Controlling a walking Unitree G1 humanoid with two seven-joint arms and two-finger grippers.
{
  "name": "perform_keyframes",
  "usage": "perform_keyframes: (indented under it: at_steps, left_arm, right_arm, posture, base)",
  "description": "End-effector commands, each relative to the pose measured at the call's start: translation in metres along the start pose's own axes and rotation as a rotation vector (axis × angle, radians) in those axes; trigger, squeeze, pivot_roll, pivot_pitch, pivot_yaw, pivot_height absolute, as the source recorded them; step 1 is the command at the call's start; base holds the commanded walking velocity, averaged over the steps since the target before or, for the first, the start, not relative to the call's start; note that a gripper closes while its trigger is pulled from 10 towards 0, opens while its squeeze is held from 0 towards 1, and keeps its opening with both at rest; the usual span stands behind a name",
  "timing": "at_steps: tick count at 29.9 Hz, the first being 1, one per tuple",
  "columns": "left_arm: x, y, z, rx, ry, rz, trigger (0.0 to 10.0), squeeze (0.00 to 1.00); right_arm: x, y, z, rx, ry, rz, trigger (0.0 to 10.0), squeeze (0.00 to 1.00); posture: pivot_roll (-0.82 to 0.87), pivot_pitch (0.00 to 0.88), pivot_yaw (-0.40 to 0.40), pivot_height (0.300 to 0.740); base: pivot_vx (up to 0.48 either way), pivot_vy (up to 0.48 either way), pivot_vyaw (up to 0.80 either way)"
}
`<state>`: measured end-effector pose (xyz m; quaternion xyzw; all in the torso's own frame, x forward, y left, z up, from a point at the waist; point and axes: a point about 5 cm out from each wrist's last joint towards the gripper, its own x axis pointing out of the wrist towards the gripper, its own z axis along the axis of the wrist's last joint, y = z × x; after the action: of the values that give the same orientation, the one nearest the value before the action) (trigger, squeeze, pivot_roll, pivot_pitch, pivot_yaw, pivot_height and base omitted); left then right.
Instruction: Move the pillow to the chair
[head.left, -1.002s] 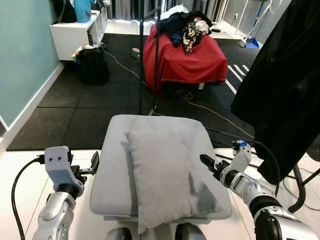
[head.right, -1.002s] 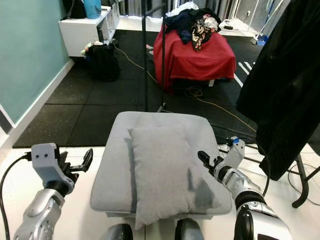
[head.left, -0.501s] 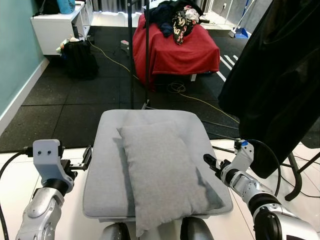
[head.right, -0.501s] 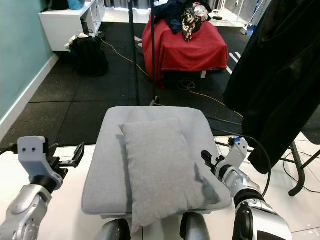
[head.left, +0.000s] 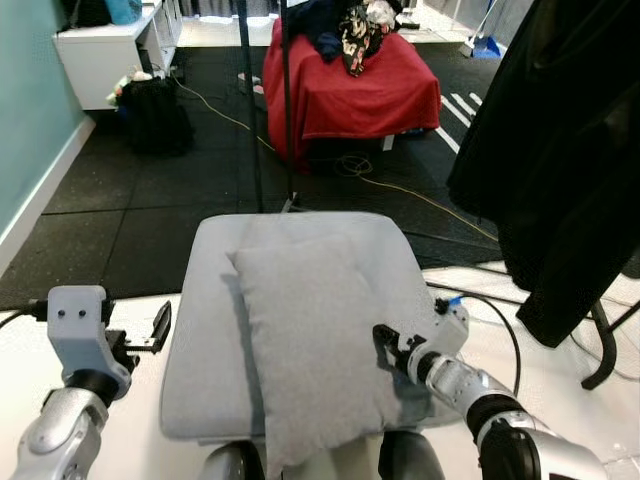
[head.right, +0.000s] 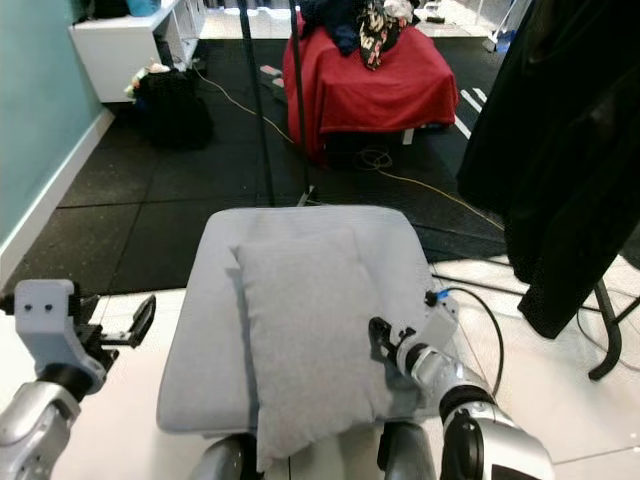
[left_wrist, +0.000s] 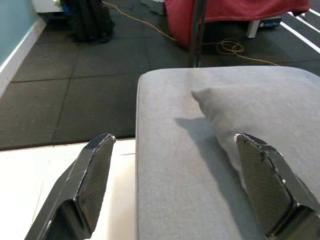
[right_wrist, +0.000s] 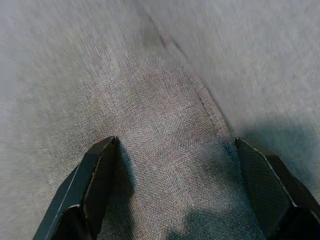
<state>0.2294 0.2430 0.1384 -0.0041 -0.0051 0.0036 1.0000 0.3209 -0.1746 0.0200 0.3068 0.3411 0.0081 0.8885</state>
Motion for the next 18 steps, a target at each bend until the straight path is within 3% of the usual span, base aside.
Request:
perform_keyframes:
  at_steps: [1,8,9,13,18]
  left_arm:
    - [-0.005,0.004,0.0,0.004,0.024,0.002,10.0,0.0]
    - [-0.008,0.005,0.003,0.009,0.031,0.002,10.0,0.0]
    - [-0.011,0.005,0.005,0.013,0.031,0.003,10.0,0.0]
    - [-0.014,0.007,0.011,0.024,0.029,0.006,10.0,0.0]
    - [-0.013,0.009,0.013,0.028,0.03,0.009,10.0,0.0]
  right_arm:
    - [0.002,0.001,-0.011,-0.018,0.057,-0.023,10.0,0.0]
    - [0.003,0.006,-0.011,0.005,0.043,-0.002,10.0,0.0]
    - [0.005,0.013,-0.012,0.02,0.047,0.048,0.0,0.0]
    - [0.006,0.024,-0.013,0.035,0.061,0.121,0.0,0.0]
    - [0.007,0.026,-0.011,0.052,0.045,0.116,0.0,0.0]
  posture:
    - [0.04,0.161,0.008,0.485]
    - [0.05,0.17,0.014,0.485]
    - [0.06,0.182,0.012,0.485]
    - [0.06,0.181,0.013,0.485]
    - [0.05,0.18,0.01,0.485]
  base:
    - [0.0,0.0,0.0]
    - [0.0,0.0,0.0]
    - [0.0,0.0,0.0]
    - [0.0,0.0,0.0]
    - [0.0,0.0,0.0]
